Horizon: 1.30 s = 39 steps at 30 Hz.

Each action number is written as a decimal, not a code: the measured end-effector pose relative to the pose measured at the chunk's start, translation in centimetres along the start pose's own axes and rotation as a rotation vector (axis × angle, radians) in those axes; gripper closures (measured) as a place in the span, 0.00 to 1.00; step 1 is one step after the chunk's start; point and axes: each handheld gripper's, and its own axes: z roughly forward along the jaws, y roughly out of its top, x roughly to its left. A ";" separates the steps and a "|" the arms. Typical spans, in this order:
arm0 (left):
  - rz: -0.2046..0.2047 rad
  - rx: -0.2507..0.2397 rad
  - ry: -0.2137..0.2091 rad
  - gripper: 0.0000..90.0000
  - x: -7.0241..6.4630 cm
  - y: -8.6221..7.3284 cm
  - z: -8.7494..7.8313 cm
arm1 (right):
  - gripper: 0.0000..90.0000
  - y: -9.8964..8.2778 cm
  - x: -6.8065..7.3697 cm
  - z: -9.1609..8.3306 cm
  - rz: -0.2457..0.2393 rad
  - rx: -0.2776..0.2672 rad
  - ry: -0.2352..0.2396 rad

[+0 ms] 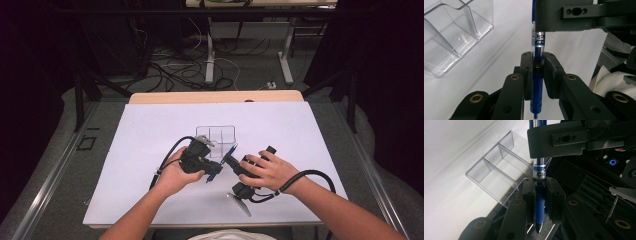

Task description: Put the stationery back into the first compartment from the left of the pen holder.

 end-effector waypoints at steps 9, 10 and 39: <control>-0.002 -0.003 -0.006 0.89 0.0 0.0 -0.1 | 0.86 0.0 -0.1 0.1 0.003 -0.006 0.006; -0.004 -0.002 -0.005 0.89 0.0 0.0 -0.2 | 0.85 0.0 -0.1 0.1 0.005 -0.006 0.006; -0.051 -0.128 0.042 0.89 1.5 -0.5 -1.6 | 0.47 -0.6 0.1 0.4 0.159 -0.046 0.025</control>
